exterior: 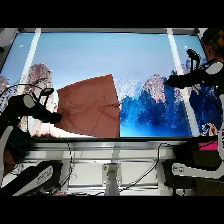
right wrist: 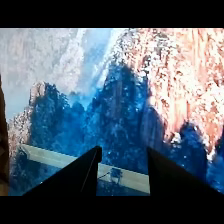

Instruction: Fold the clothes and pants, and hang the long-sleeved shirts on hangers.

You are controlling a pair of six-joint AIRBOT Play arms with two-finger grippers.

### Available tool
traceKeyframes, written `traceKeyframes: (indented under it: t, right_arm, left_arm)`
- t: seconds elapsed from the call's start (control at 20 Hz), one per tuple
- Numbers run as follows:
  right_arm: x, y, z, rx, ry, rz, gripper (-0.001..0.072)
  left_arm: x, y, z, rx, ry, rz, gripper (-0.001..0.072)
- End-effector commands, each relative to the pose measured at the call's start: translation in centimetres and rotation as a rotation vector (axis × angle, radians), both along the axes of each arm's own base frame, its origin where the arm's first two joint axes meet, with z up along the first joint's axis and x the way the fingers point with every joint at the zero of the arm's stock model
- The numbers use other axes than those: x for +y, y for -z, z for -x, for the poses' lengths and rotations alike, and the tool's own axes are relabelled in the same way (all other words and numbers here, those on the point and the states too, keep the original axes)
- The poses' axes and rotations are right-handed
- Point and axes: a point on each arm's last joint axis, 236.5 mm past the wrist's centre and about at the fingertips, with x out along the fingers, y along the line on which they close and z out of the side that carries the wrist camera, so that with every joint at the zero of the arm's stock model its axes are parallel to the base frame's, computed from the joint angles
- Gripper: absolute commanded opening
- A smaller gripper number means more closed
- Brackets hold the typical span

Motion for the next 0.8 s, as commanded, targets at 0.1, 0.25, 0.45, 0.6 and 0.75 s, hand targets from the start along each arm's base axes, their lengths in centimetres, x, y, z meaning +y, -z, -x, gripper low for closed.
traceKeyframes:
  t: [0.1, 0.25, 0.45, 0.6, 0.75]
  right_arm:
    - [6.4, -1.1, -1.5, -0.109, -0.150, -0.013, 0.0338]
    - [11.3, -1.0, -4.2, -0.202, -0.150, -0.019, 0.0346]
    - [18.2, 1.3, -5.7, -0.170, -0.169, -0.133, 0.0463]
    - [20.6, 2.5, -7.0, -0.137, -0.167, -0.177, 0.0509]
    - [21.1, 2.9, -7.8, -0.119, -0.155, -0.208, 0.0523]
  left_arm:
    - [1.6, -0.7, -3.2, -0.143, -0.039, -0.049, 0.0703]
    - [1.4, -1.3, -4.7, -0.211, -0.057, -0.034, 0.0702]
    - [1.9, -5.8, -11.3, -0.526, -0.406, 0.086, 0.0699]
    - [3.6, -7.2, -13.9, -0.629, -0.711, 0.208, 0.0698]
    - [4.0, -5.5, -14.3, -0.605, -0.662, 0.170, 0.0647]
